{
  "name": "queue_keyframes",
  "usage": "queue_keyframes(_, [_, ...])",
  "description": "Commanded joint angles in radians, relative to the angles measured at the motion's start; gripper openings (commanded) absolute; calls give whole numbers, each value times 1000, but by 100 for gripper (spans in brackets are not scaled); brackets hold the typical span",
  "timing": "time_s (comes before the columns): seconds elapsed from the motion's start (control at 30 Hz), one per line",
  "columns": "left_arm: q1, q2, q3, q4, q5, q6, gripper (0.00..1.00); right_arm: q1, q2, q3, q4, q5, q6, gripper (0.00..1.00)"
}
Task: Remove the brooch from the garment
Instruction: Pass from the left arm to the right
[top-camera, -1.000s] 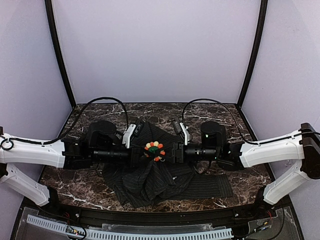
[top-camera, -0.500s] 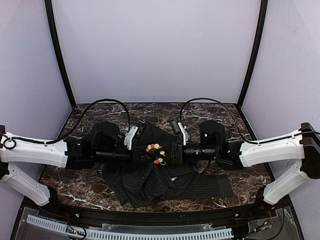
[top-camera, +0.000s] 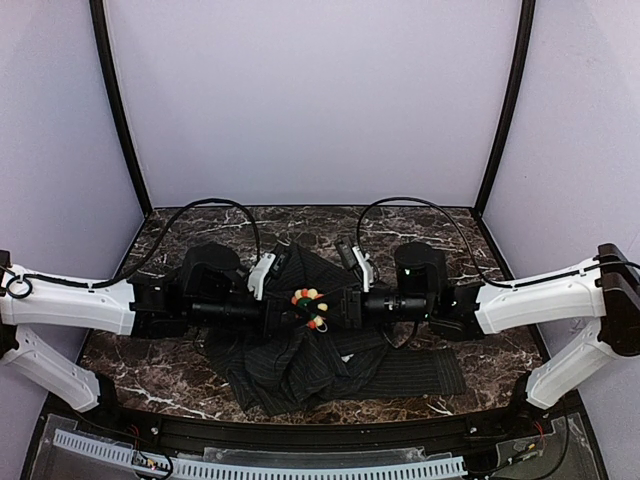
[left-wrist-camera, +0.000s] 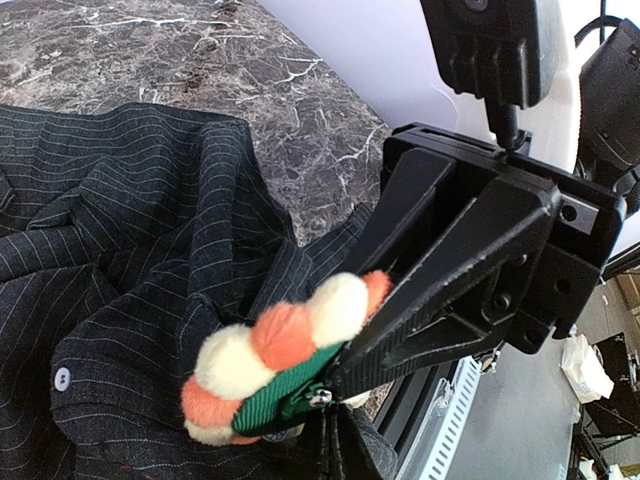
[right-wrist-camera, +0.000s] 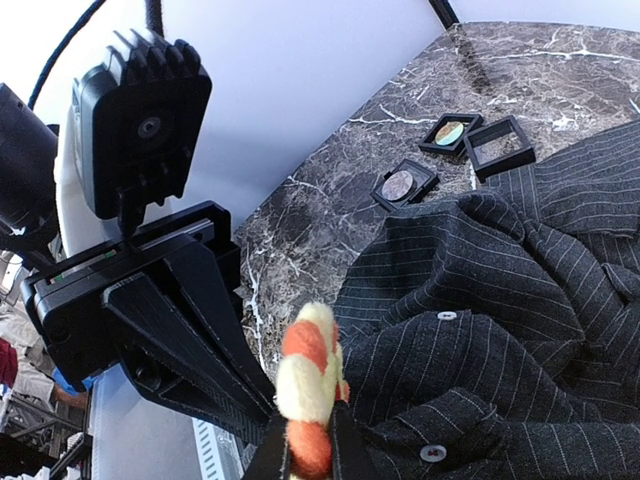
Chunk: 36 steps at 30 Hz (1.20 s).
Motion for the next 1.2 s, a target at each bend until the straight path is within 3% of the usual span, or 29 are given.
queue_keyframes(0.0, [2, -7, 29, 1, 7, -2, 1, 12, 15, 11, 40, 7, 10, 1])
queue_keyframes(0.23, [4, -8, 35, -13, -10, -9, 2, 10, 18, -13, 102, 19, 57, 0])
queue_keyframes(0.63, [29, -107, 6, -100, -50, -4, 59, -66, -29, -58, 147, -55, 71, 0])
queue_keyframes(0.77, [56, -153, -10, -132, -46, 2, 70, -98, -47, -76, 185, -152, 75, 0])
queue_keyframes(1.17, [76, -84, 55, -52, 223, 68, 66, -112, -86, -85, 282, -377, 120, 0])
